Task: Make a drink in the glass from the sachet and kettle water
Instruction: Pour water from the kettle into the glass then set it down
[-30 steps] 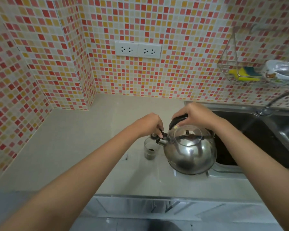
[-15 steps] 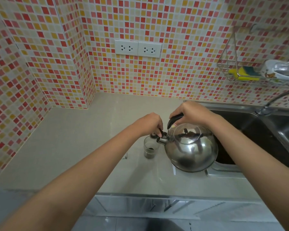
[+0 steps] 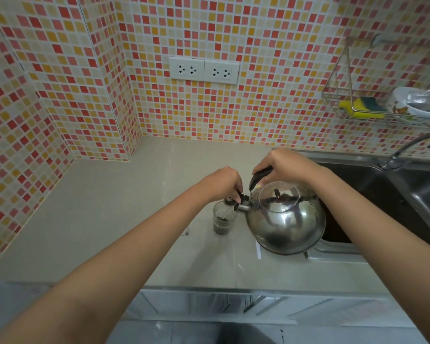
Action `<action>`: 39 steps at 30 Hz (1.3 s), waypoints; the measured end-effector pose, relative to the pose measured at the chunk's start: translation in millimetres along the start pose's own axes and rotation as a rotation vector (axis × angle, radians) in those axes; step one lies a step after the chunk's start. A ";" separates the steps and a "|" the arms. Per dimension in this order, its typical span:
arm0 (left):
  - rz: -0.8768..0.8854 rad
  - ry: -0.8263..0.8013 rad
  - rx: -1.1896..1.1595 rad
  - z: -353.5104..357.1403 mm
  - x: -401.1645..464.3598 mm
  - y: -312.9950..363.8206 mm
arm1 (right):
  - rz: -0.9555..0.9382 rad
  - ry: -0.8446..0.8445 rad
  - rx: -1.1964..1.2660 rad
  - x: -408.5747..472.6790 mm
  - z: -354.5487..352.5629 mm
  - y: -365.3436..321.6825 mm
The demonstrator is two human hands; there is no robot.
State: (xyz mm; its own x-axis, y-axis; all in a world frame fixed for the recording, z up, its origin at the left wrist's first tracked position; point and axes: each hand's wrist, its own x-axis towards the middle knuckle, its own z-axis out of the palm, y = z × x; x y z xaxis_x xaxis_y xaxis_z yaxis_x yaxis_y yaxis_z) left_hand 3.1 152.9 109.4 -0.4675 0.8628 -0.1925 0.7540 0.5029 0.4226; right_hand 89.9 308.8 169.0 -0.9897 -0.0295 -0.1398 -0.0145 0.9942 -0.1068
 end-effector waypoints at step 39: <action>0.024 0.003 0.014 3.2 3.3 -1.3 | 0.004 -0.066 -0.007 3.8 -6.0 0.8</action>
State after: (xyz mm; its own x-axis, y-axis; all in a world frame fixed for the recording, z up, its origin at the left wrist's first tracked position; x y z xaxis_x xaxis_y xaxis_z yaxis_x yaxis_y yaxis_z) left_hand 2.1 155.2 105.4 -0.4508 0.8743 -0.1800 0.7712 0.4830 0.4146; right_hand 85.3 310.2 174.3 -0.9783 -0.0321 -0.2046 -0.0118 0.9950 -0.0996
